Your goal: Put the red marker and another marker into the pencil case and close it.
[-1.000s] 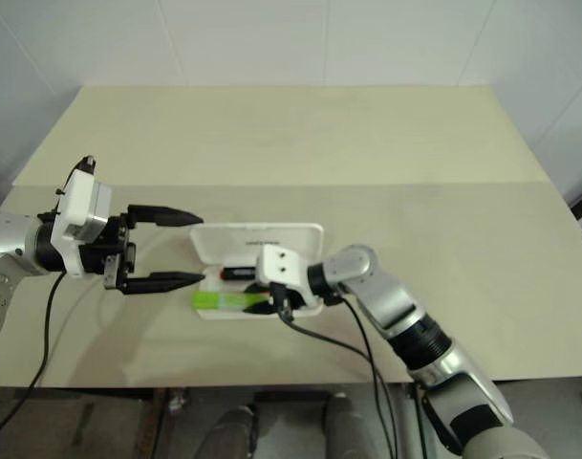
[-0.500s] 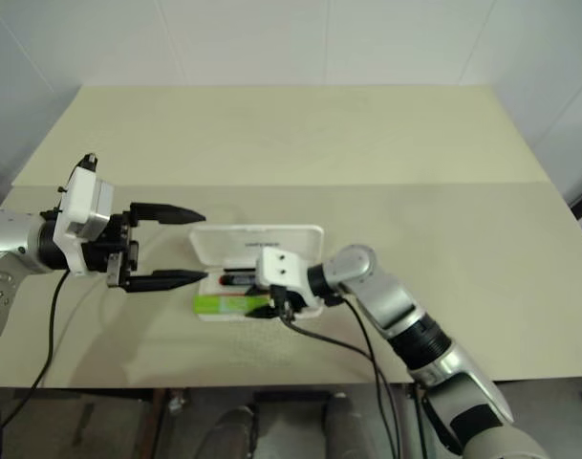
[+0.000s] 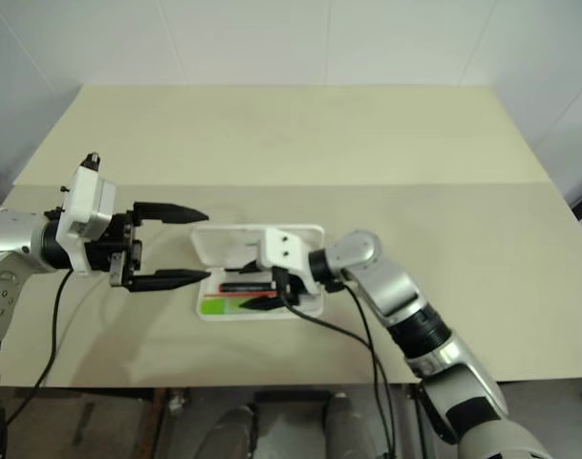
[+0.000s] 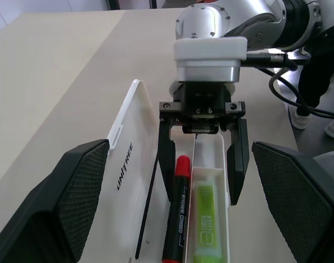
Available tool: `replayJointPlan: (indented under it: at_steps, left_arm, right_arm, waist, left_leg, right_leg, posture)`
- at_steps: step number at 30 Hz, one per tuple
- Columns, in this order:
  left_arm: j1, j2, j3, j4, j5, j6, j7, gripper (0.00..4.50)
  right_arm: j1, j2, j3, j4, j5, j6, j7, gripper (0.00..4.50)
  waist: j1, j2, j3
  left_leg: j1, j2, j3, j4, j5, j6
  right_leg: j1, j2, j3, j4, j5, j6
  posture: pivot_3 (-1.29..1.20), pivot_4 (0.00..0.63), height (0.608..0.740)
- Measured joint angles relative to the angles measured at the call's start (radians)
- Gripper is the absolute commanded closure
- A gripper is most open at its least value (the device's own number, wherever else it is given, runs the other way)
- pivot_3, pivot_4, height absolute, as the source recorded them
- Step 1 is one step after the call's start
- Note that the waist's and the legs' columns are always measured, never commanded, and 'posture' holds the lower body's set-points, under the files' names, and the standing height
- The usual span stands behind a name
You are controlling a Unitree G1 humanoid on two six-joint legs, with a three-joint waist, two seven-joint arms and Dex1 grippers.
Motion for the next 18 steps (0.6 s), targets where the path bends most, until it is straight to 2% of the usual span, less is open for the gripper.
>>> replayJointPlan:
  at_steps: [4,10,14,18]
  left_arm:
    - [-0.006,-0.009,-0.014,0.006,0.0,-0.005,-0.001,0.0]
    - [-0.018,-0.033,-0.038,0.021,0.001,-0.013,-0.003,0.0]
    - [-0.027,-0.037,-0.046,0.033,0.001,-0.016,-0.007,0.0]
    - [-0.033,-0.042,-0.059,0.036,0.002,-0.024,-0.013,0.0]
  right_arm:
    - [0.041,-0.104,-0.074,-0.134,0.088,0.076,0.042,1.38]
    - [0.157,-0.224,-0.099,-0.237,0.146,0.149,0.065,1.38]
    - [0.218,-0.325,-0.159,-0.263,0.164,0.164,0.068,1.38]
    - [0.276,-0.438,-0.194,-0.198,0.121,0.074,0.09,1.38]
  waist:
    - [0.004,0.0,0.0]
    - [0.002,0.0,0.0]
    - [0.004,0.0,0.0]
    - [0.006,0.0,0.0]
  left_leg:
    - [0.0,0.0,0.0,0.0,0.0,0.0]
    - [0.0,0.0,0.0,0.0,0.0,0.0]
    - [0.0,0.0,0.0,0.0,0.0,0.001]
    - [-0.001,-0.001,0.001,0.001,-0.001,0.001]
  right_leg:
    - [0.0,0.0,-0.001,-0.001,0.0,0.0]
    - [0.0,0.0,0.0,-0.002,0.0,0.0]
    - [0.001,0.0,0.0,-0.002,0.0,0.0]
    - [0.001,-0.001,0.0,-0.004,0.0,0.001]
  posture:
    - [0.0,0.15,0.74]
    - [0.0,0.15,0.74]
    - [0.0,0.15,0.74]
    - [0.0,0.15,0.74]
